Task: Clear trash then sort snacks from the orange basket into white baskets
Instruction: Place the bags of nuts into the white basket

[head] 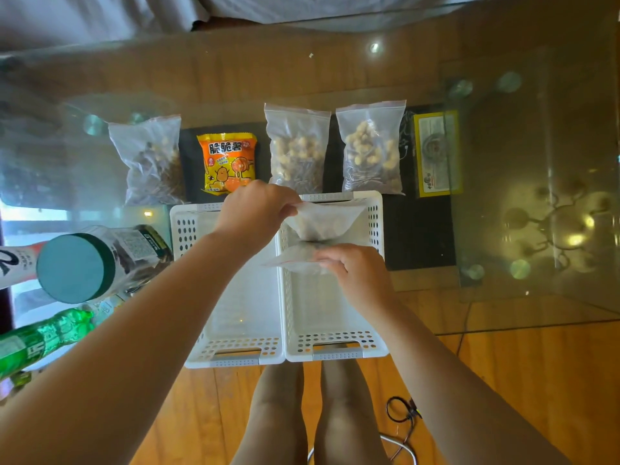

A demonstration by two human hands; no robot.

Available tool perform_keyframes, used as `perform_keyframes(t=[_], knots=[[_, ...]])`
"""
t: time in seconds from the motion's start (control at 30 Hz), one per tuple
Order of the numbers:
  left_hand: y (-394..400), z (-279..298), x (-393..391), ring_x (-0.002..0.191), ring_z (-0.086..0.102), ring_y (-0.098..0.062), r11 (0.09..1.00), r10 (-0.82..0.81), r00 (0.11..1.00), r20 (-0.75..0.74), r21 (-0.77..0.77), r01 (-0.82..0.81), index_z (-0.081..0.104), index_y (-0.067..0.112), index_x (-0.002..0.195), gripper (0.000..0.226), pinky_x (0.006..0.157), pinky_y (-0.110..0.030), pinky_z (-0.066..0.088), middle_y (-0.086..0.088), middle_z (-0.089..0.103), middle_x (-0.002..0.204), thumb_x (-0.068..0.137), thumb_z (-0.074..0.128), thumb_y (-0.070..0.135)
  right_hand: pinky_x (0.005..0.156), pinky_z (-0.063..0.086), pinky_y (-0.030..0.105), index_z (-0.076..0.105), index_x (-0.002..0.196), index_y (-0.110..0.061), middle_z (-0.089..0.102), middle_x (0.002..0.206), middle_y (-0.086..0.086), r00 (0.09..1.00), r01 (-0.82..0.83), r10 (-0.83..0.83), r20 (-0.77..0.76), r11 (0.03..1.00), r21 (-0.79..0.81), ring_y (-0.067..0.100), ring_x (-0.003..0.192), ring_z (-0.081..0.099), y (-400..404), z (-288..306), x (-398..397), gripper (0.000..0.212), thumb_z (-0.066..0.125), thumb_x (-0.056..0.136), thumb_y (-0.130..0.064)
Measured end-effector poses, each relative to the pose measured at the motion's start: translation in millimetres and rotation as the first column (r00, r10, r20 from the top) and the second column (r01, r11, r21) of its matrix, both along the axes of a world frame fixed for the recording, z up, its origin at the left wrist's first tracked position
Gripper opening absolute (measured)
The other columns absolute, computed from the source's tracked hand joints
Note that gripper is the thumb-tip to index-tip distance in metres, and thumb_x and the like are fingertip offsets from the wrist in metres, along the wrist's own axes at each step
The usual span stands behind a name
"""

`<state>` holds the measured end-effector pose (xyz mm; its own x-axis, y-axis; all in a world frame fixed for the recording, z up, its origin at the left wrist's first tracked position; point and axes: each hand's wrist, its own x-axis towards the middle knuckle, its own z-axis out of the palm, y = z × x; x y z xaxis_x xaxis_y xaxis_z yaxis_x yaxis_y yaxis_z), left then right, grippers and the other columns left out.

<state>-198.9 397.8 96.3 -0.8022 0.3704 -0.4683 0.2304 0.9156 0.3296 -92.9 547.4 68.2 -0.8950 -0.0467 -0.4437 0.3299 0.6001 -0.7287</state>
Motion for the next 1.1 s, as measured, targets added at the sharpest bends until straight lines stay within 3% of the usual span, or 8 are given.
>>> perform_keyframes(t=[0.1, 0.23, 0.4, 0.53, 0.63, 0.77, 0.93, 1.1], knots=[[-4, -2, 2, 0.089, 0.066, -0.032, 0.998, 0.023, 1.0, -0.019, 0.051, -0.022, 0.068, 0.021, 0.113, 0.024, 0.073, -0.039, 0.054, -0.008, 0.073, 0.101, 0.093, 0.053, 0.023, 0.081, 0.049, 0.025, 0.072, 0.102, -0.014, 0.074, 0.097, 0.003, 0.998, 0.025, -0.023, 0.056, 0.999, -0.036, 0.016, 0.09, 0.066, 5, -3, -6, 0.021, 0.054, 0.09, -0.012], [-8, -4, 4, 0.088, 0.065, -0.032, 0.995, 0.059, 0.998, -0.013, 0.085, -0.058, 0.067, 0.02, 0.114, 0.025, 0.075, -0.042, 0.054, -0.007, 0.073, 0.101, 0.095, 0.051, 0.023, 0.083, 0.048, 0.019, 0.069, 0.104, -0.012, 0.071, 0.102, 0.001, 0.983, 0.185, -0.184, 0.017, 0.981, -0.063, 0.007, 0.092, 0.062, 6, -8, -1, 0.021, 0.057, 0.088, -0.007], [-12, -8, 5, 0.092, 0.066, -0.028, 0.981, 0.126, 0.992, 0.005, 0.151, -0.125, 0.068, 0.017, 0.113, 0.024, 0.079, -0.038, 0.054, -0.007, 0.072, 0.104, 0.093, 0.055, 0.02, 0.079, 0.038, -0.002, 0.042, 0.132, -0.021, 0.049, 0.131, -0.004, 0.803, 0.586, -0.511, 0.308, 0.771, -0.249, 0.0, 0.115, 0.047, 0, -16, 11, 0.054, 0.066, 0.084, -0.017], [-21, -18, 2, 0.12, 0.055, -0.021, 0.931, 0.235, 0.944, 0.234, 0.225, -0.287, 0.051, 0.021, 0.132, 0.05, 0.094, -0.027, 0.04, -0.003, 0.058, 0.132, 0.084, 0.066, 0.024, 0.111, 0.028, 0.03, 0.026, 0.144, -0.029, 0.03, 0.151, -0.005, 0.772, 0.579, -0.349, 0.531, 0.73, -0.362, 0.013, 0.137, 0.03, 0, -30, 6, 0.08, 0.071, 0.079, -0.017], [-31, -29, 4, 0.129, 0.046, -0.021, 0.967, 0.188, 0.928, 0.321, 0.105, -0.233, 0.041, 0.023, 0.139, 0.056, 0.103, -0.032, 0.035, -0.001, 0.047, 0.144, 0.087, 0.063, 0.021, 0.111, 0.034, 0.04, 0.029, 0.141, -0.039, 0.041, 0.142, -0.009, 0.806, 0.524, -0.259, 0.532, 0.73, -0.439, 0.009, 0.13, 0.041, -1, -36, 1, 0.084, 0.075, 0.072, -0.021], [-35, -33, 6, 0.127, 0.047, -0.019, 0.98, 0.176, 0.948, 0.264, 0.04, -0.193, 0.04, 0.026, 0.14, 0.052, 0.107, -0.04, 0.032, 0.001, 0.047, 0.143, 0.091, 0.056, 0.015, 0.111, 0.032, 0.041, 0.027, 0.142, -0.038, 0.04, 0.142, -0.008, 0.799, 0.534, -0.282, 0.531, 0.74, -0.41, 0.01, 0.129, 0.04, -5, -38, -1, 0.083, 0.072, 0.075, -0.018], [-34, -30, -3, 0.13, 0.046, -0.022, 0.977, 0.183, 0.939, 0.29, 0.054, -0.207, 0.045, 0.026, 0.137, 0.047, 0.106, -0.037, 0.035, 0.0, 0.048, 0.142, 0.094, 0.048, 0.007, 0.085, 0.042, 0.008, 0.044, 0.125, -0.034, 0.05, 0.12, -0.021, 0.838, 0.5, -0.304, 0.454, 0.762, -0.411, -0.011, 0.107, 0.049, 5, -23, -8, 0.066, 0.058, 0.078, 0.009], [-28, -20, -33, 0.114, 0.057, -0.022, 0.943, 0.26, 0.943, 0.206, 0.155, -0.294, 0.056, 0.023, 0.127, 0.039, 0.084, -0.025, 0.043, -0.002, 0.06, 0.129, 0.095, 0.042, 0.005, 0.087, 0.051, 0.02, 0.056, 0.112, -0.02, 0.064, 0.107, 0.001, 0.863, 0.495, -0.411, 0.294, 0.804, -0.328, 0.011, 0.101, 0.062, 40, 8, -37, 0.047, 0.048, 0.081, 0.014]])
